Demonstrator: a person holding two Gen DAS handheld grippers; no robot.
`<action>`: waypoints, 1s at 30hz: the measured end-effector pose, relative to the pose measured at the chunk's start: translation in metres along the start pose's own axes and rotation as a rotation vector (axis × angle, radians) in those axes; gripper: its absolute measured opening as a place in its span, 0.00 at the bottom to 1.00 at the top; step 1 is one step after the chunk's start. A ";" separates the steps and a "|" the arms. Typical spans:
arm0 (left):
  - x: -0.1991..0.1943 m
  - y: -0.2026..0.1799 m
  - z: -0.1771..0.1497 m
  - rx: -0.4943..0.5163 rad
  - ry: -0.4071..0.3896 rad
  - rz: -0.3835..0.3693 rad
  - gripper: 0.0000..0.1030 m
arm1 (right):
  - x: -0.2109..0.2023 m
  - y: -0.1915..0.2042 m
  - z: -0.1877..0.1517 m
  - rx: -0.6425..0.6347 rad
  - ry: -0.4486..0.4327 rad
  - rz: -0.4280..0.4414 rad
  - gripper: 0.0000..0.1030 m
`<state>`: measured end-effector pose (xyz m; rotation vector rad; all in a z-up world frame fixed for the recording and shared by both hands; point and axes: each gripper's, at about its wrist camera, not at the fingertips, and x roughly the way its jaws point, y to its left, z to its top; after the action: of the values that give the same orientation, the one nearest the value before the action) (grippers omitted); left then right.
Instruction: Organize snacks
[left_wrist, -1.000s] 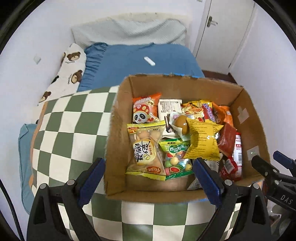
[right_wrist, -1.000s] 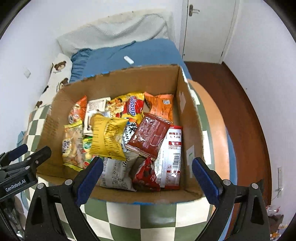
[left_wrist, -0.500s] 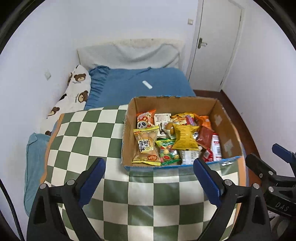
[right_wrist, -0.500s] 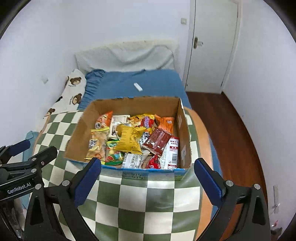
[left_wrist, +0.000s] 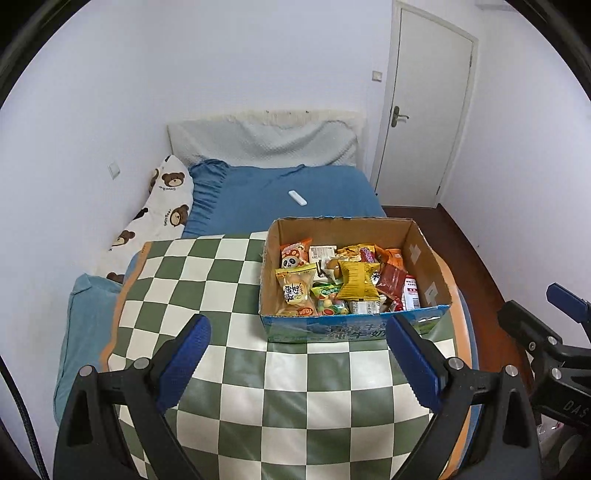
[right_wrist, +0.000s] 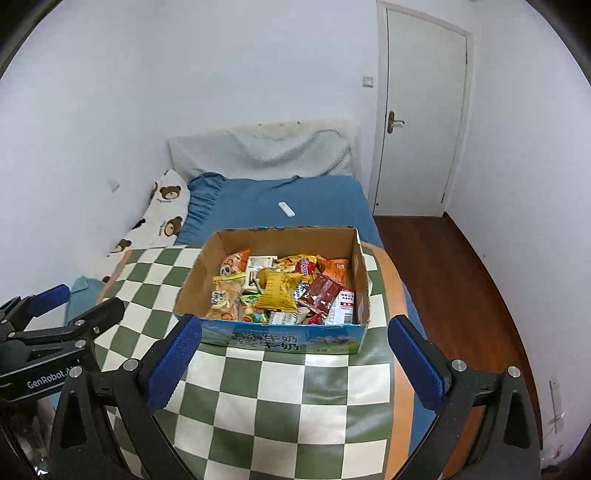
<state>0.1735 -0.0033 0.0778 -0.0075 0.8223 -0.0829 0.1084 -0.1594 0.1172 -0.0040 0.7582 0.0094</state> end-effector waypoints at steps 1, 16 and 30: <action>-0.004 0.000 -0.001 0.001 -0.004 0.003 0.94 | -0.005 0.000 -0.001 -0.001 -0.004 0.002 1.00; -0.004 -0.010 -0.004 0.018 -0.044 0.051 1.00 | -0.009 -0.012 -0.009 0.034 -0.002 0.037 1.00; 0.067 -0.019 0.013 0.014 0.008 0.088 1.00 | 0.060 -0.033 0.000 0.065 0.015 -0.026 1.00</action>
<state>0.2273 -0.0273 0.0381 0.0426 0.8294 -0.0057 0.1521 -0.1921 0.0760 0.0484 0.7733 -0.0398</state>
